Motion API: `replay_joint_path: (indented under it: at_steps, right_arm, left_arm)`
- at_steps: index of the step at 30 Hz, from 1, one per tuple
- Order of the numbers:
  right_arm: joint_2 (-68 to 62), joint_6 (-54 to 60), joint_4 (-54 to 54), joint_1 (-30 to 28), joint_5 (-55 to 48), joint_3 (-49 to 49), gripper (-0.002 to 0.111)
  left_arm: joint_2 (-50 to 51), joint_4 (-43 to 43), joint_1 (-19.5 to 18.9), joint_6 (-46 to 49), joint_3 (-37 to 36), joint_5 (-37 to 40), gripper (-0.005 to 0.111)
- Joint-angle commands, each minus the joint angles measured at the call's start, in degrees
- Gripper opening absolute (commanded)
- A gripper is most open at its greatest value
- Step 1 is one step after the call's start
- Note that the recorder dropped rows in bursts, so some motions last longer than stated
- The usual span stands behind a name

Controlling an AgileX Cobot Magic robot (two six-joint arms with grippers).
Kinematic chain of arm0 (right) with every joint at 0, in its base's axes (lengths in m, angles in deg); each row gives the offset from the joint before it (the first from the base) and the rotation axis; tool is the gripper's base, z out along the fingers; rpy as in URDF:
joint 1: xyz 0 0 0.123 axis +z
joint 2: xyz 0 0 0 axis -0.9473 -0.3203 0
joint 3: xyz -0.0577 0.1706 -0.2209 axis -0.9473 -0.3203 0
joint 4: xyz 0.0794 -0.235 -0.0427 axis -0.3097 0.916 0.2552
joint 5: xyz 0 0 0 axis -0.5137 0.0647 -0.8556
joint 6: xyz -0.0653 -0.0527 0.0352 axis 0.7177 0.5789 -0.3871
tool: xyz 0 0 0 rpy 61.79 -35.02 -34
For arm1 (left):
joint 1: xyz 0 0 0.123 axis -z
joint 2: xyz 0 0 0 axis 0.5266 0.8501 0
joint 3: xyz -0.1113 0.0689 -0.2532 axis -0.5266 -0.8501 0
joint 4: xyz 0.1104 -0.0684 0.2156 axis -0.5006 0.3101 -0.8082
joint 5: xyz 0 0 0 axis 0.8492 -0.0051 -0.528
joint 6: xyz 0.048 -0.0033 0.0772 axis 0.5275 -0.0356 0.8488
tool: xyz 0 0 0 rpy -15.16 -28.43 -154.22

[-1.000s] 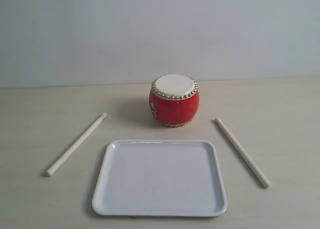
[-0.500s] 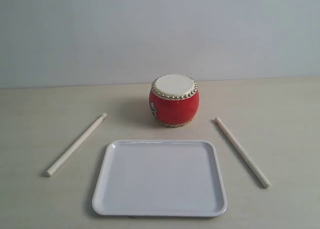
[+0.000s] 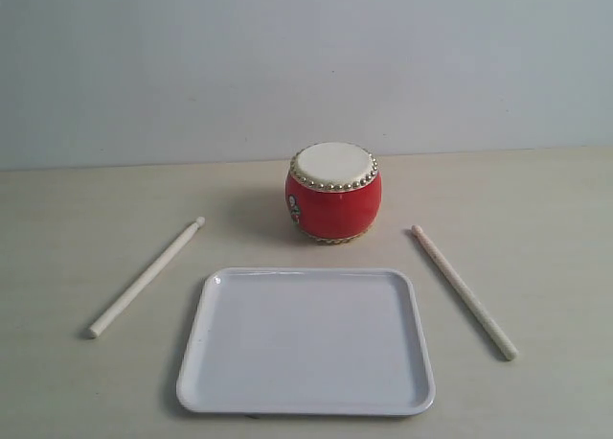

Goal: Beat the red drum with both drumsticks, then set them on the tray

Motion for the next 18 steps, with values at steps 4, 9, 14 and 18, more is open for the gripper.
replay_joint_path:
  at_steps: [4,9,14,18]
  right_arm:
    - [-0.2,-5.3,-0.69,-0.23,10.09,0.18,0.0]
    - [-0.2,-30.34,-6.06,-0.23,15.84,0.18,0.0]
    - [-0.2,-30.07,-15.54,-0.23,15.42,0.18,0.0]
    - [-0.96,-27.91,-15.8,-0.23,12.66,1.36,0.0]
  left_arm:
    - [0.25,0.37,-0.06,-0.12,0.29,-0.51,0.0]
    - [0.25,0.37,-0.06,-0.12,0.29,-0.51,0.0]
    - [0.25,0.37,-0.06,-0.12,0.29,-0.51,0.0]
    - [0.25,0.37,-0.06,-0.12,0.29,-0.51,0.0]
